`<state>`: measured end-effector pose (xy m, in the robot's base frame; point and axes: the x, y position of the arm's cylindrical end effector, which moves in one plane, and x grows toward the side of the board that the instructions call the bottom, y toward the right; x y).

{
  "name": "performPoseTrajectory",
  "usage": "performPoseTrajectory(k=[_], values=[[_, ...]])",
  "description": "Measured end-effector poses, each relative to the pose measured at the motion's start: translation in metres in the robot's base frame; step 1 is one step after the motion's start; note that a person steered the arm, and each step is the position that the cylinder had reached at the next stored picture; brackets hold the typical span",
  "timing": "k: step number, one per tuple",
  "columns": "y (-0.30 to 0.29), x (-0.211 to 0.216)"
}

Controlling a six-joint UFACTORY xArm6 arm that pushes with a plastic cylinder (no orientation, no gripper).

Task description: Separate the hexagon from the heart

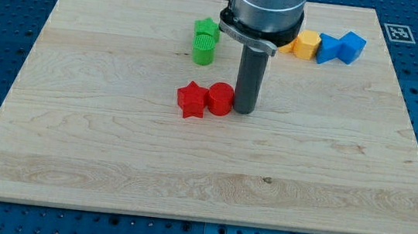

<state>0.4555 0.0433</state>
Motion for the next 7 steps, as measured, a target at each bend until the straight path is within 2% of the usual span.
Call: performPoseTrajectory(k=[1,6,7], values=[[0.014,-0.032],[-0.002,-0.169],[0.012,-0.179]])
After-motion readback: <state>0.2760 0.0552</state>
